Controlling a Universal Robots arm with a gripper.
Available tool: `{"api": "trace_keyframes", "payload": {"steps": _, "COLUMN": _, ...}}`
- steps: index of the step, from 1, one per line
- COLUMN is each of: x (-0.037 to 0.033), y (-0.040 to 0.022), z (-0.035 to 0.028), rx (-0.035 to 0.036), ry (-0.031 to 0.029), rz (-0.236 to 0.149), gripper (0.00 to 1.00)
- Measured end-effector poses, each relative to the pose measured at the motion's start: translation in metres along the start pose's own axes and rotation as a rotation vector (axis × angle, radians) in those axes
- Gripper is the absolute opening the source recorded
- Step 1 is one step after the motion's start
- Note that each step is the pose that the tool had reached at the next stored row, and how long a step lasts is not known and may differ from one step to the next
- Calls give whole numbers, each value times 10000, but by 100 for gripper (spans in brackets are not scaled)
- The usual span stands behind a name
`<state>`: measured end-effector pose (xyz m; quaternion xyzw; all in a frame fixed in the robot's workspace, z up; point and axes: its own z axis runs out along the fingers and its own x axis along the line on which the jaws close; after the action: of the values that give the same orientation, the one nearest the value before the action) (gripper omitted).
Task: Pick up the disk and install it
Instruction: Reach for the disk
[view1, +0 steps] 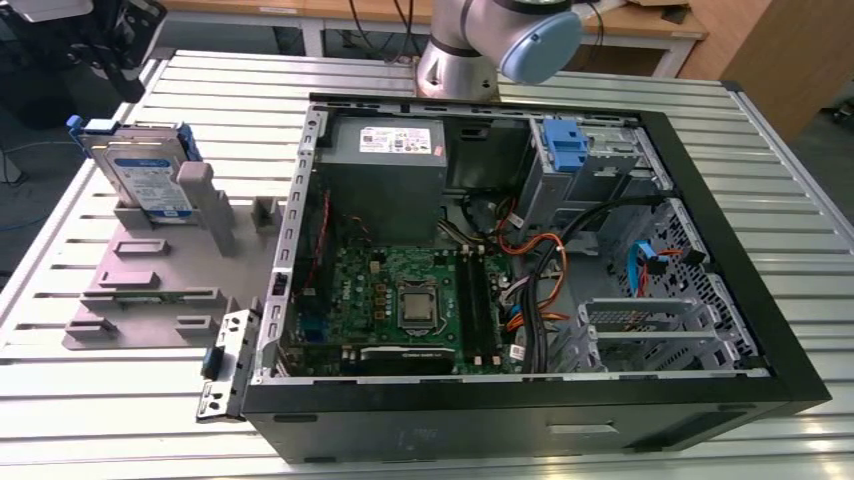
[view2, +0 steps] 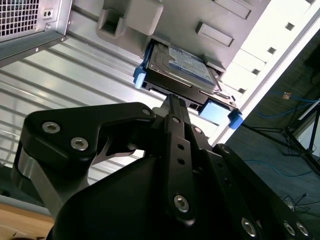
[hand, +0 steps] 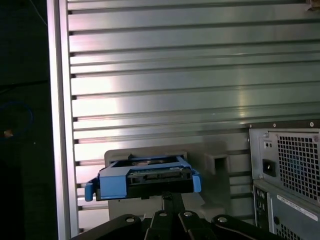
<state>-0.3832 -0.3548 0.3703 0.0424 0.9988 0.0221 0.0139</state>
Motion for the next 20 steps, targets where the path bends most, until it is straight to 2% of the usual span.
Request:
{"api": "trace_keyframes", "payload": {"steps": 4, "x": 45, "y": -4, "z": 5, "rx": 0, "ry": 0, "rz": 1, "gripper": 11}}
{"api": "trace_keyframes", "payload": {"steps": 9, "x": 46, "y": -4, "z": 4, "rx": 1, "ry": 1, "rz": 0, "gripper": 11}}
{"api": "trace_keyframes", "payload": {"steps": 10, "x": 47, "y": -4, "z": 6, "rx": 0, "ry": 14, "rz": 1, "gripper": 11}}
{"api": "trace_keyframes", "payload": {"steps": 12, "x": 47, "y": -4, "z": 8, "rx": 10, "ry": 117, "rz": 6, "gripper": 11}}
{"api": "trace_keyframes", "payload": {"steps": 14, "x": 48, "y": -4, "z": 10, "rx": 14, "ry": 175, "rz": 8, "gripper": 11}}
{"api": "trace_keyframes", "payload": {"steps": 20, "x": 48, "y": -6, "z": 11, "rx": 16, "ry": 181, "rz": 8, "gripper": 11}}
